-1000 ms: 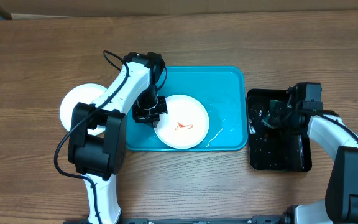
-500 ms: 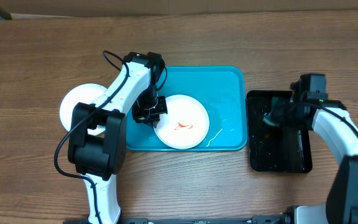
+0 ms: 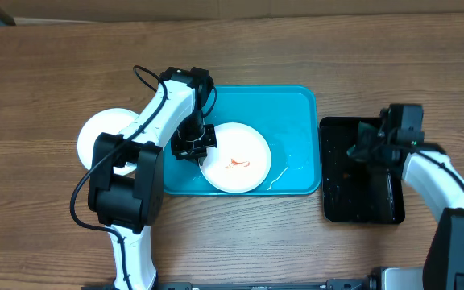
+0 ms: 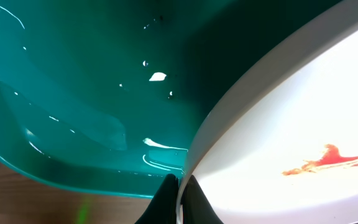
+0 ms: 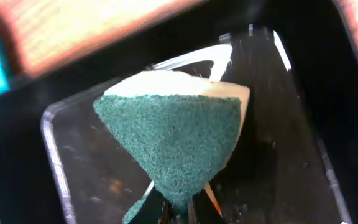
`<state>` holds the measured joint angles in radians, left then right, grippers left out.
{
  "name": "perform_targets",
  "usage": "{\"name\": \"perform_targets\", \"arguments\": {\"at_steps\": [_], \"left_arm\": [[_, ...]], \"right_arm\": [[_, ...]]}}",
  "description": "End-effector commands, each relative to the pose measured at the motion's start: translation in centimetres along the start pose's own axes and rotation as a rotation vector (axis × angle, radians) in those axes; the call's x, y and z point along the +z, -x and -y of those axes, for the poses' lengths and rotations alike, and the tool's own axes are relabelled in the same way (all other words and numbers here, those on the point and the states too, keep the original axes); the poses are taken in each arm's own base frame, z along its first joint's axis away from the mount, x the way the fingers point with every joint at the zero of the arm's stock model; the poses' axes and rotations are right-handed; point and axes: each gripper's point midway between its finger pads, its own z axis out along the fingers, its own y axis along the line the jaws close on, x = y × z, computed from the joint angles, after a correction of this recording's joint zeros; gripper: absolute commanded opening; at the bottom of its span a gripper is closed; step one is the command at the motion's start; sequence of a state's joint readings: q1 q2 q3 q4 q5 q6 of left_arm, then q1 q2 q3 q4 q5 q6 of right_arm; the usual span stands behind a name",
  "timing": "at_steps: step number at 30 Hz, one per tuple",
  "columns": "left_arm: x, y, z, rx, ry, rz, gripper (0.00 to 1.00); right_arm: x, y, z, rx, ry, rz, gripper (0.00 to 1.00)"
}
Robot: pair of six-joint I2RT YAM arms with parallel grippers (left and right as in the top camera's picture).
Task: Clean dirty plates on tray and stack at the side
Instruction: 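Lift the sponge with the right gripper and move it toward the plate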
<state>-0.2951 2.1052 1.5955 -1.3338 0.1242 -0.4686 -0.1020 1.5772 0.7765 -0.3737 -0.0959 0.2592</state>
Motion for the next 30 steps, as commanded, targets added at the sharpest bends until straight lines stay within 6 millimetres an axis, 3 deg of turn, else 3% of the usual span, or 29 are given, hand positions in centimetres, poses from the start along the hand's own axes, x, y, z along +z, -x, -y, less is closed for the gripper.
{"name": "perform_targets", "arguments": {"at_steps": [1, 5, 8, 13, 21, 25, 30], "left_arm": [[-0.4, -0.2, 0.2, 0.020, -0.003, 0.011, 0.04], [-0.4, -0.2, 0.2, 0.020, -0.004, 0.011, 0.04], [-0.4, -0.2, 0.2, 0.020, -0.003, 0.011, 0.04], [-0.4, -0.3, 0.2, 0.020, -0.003, 0.010, 0.04], [-0.4, -0.2, 0.2, 0.020, -0.003, 0.011, 0.04], [-0.4, -0.2, 0.2, 0.021, -0.004, 0.013, 0.04], [-0.4, 0.0, 0.3, 0.022, -0.008, 0.021, 0.04]], "right_arm": [[1.8, -3.2, 1.4, 0.002, -0.027, -0.036, 0.04], [3.1, -6.7, 2.7, 0.023, -0.041, -0.085, 0.04], [3.2, -7.5, 2.7, 0.036, -0.029, -0.108, 0.04], [2.4, -5.8, 0.9, 0.035, 0.038, -0.099, 0.04], [-2.2, -0.5, -1.5, 0.030, 0.048, -0.069, 0.04], [-3.9, -0.4, -2.0, 0.033, 0.047, -0.114, 0.04], [-4.7, -1.9, -2.5, 0.009, 0.079, -0.195, 0.04]]}}
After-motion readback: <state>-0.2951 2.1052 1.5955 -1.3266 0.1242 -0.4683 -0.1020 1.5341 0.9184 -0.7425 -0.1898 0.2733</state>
